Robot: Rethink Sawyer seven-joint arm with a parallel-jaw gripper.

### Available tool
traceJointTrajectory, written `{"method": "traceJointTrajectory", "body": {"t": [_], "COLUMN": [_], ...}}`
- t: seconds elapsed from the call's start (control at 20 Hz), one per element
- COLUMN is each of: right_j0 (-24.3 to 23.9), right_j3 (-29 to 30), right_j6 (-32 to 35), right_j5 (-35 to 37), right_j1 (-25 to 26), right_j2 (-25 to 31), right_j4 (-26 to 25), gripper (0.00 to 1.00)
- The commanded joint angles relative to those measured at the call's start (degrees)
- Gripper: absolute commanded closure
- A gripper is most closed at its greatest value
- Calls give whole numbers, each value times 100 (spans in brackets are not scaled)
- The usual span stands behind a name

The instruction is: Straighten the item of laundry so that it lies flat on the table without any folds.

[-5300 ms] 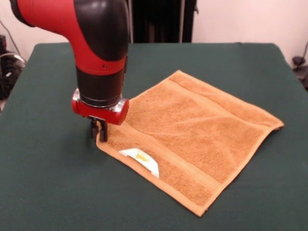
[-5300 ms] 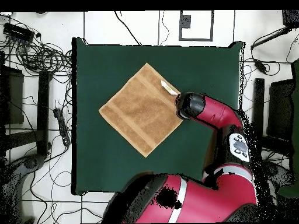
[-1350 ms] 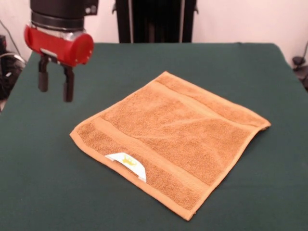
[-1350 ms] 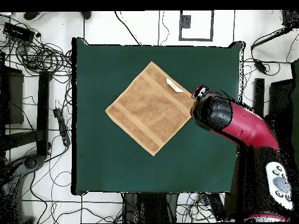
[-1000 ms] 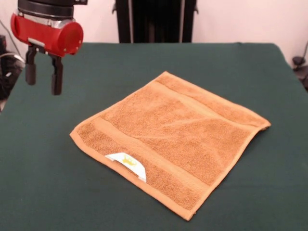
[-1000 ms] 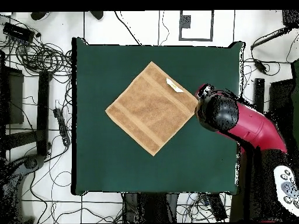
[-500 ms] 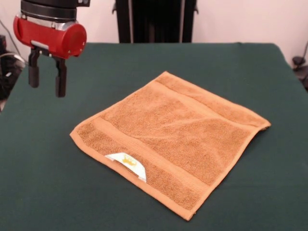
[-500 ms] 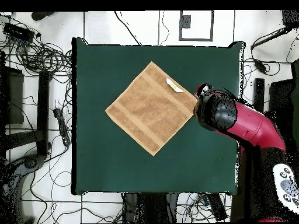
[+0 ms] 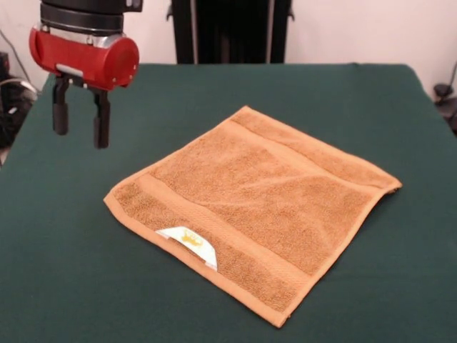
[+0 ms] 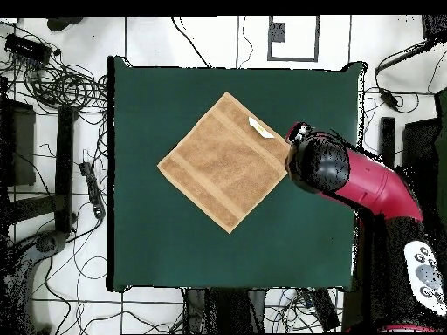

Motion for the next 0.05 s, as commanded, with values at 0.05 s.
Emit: {"method": "traceJointTrajectory", "body": {"t": [0.05], "right_j0": [129], "right_j3": [398], "right_j6": [-54], "right_j5": [665], "right_j1": [146], "right_j2": [607], "right_j4": [-197], "gripper": [0]}}
